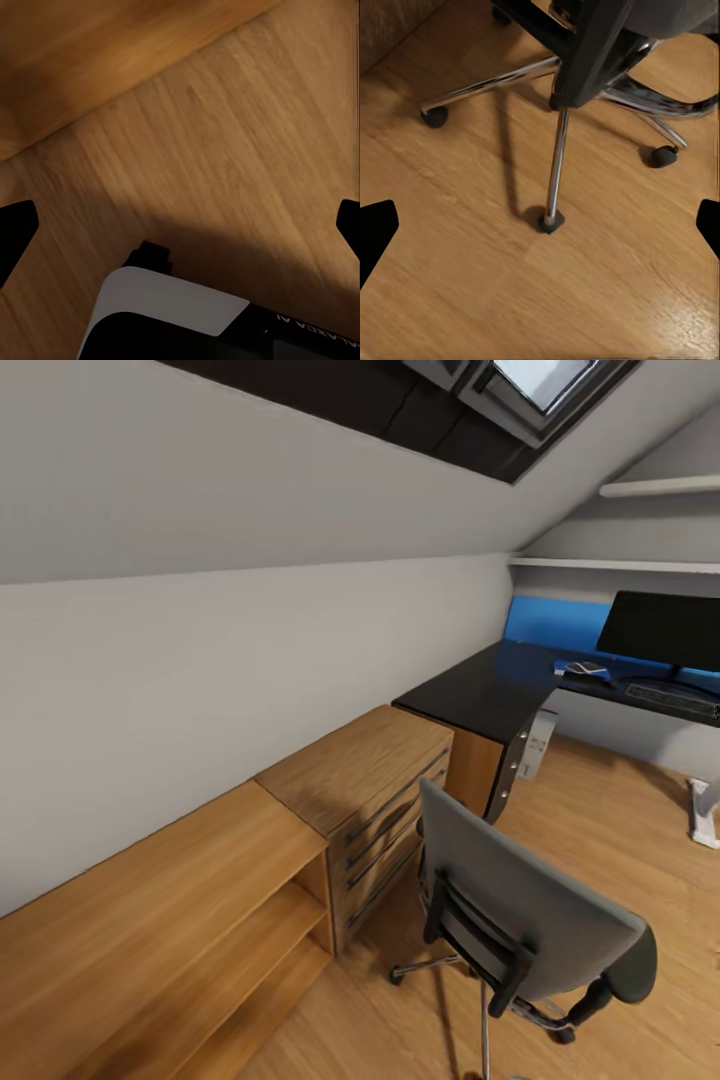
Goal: In the bedroom, organize the workspace by keeping the computer under the desk, ensuring the monitor is on the desk, placing the keyboard on the desk next to the monitor, placing the mouse on the desk next to the keyboard, moving the folder from the swivel chair onto the desk next to the mouse, stacking the notebook on top of the folder with the pen on top of the notebook, and positioning the swivel chair next to the desk.
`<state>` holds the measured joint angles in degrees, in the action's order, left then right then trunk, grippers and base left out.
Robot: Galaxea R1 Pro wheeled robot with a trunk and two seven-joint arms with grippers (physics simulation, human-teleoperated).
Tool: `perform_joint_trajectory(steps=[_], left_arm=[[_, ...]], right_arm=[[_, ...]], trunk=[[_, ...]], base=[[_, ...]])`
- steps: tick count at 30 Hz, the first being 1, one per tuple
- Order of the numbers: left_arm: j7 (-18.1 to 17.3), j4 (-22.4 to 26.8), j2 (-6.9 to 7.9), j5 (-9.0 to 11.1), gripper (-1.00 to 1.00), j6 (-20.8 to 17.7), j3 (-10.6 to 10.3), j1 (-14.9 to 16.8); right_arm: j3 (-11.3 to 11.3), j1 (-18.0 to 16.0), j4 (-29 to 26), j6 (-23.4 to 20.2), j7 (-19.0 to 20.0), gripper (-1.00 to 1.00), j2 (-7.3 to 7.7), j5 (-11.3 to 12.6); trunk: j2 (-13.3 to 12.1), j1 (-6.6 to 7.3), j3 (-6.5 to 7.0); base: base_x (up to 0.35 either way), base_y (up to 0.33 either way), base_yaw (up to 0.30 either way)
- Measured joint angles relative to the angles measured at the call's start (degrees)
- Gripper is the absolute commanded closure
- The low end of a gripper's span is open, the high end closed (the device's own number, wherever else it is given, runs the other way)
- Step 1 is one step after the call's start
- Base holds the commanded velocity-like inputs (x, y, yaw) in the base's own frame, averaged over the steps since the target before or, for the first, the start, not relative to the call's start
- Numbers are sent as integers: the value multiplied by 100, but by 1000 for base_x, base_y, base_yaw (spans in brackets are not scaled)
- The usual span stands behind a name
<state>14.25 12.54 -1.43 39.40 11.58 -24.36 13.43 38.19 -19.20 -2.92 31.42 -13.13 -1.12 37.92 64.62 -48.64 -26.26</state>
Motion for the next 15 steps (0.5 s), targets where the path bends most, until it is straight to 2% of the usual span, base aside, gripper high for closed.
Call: perform_joint_trajectory(steps=[5,12,15], left_arm=[[0,0,0,0,-100,0,0,0],[2,-1,0,0,-100,2,1,0],[1,-1,0,0,-100,1,0,0]], right_arm=[[0,0,0,0,0,-100,0,0],[-1,1,-2,-2,1,-100,0,0],[0,0,-1,-1,0,-100,0,-3]], trunk=[[0,0,0],[0,2,0],[0,1,0]], base=[[11,16,-300],[128,191,-300],[64,89,-300]])
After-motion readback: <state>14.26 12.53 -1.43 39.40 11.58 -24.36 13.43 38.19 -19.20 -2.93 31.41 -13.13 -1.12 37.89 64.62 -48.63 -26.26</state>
